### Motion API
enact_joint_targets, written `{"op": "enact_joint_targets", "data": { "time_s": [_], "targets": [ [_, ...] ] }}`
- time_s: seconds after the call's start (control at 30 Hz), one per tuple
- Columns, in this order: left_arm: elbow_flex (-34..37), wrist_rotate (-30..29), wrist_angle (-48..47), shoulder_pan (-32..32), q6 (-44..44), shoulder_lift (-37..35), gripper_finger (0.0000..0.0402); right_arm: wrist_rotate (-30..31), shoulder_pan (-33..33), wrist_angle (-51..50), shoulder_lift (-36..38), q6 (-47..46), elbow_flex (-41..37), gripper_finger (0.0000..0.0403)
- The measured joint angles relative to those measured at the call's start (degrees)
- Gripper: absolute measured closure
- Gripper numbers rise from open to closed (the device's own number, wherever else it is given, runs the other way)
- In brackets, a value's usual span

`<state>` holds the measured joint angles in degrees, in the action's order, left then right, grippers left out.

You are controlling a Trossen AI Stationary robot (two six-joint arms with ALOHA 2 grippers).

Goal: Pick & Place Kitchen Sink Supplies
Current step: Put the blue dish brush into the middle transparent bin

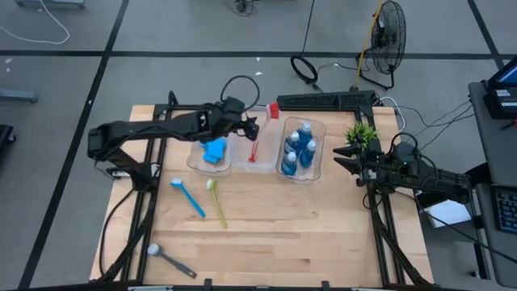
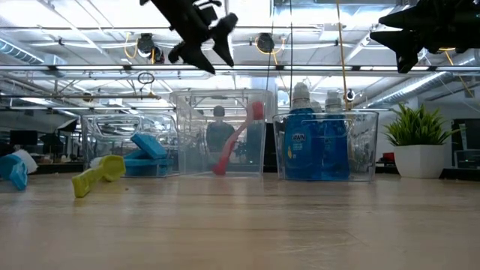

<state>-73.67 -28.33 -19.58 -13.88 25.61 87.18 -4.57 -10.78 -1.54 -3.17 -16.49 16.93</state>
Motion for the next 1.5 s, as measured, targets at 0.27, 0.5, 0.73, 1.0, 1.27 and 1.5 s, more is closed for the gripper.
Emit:
{"op": "enact_joint_targets", "data": {
  "time_s": [0.27,0.5,0.73,1.0,1.27,1.5],
  "targets": [
    [0.0,-0.2,-7.0,4.2,0.4,-6.2,0.0161,0.0,0.0,0.0,0.0,0.0,0.0,0.0261],
    [0.0,-0.2,-14.0,9.5,6.0,-9.9,0.0184,0.0,0.0,0.0,0.0,0.0,0.0,0.0261],
    [0.0,-0.2,-22.0,14.3,13.0,-10.1,0.0202,0.0,0.0,0.0,0.0,0.0,0.0,0.0261],
    [0.0,1.5,-33.6,17.9,24.1,-10.1,0.0193,0.0,0.0,0.0,0.0,0.0,0.0,0.0261],
    [0.0,11.9,-46.0,20.7,42.7,-9.8,0.0188,0.0,0.0,0.0,0.0,0.0,0.0,0.0261],
    [0.0,17.7,-52.3,25.1,61.0,-9.7,0.0188,0.0,0.0,0.0,0.0,0.0,0.0,0.0261]
  ]
}}
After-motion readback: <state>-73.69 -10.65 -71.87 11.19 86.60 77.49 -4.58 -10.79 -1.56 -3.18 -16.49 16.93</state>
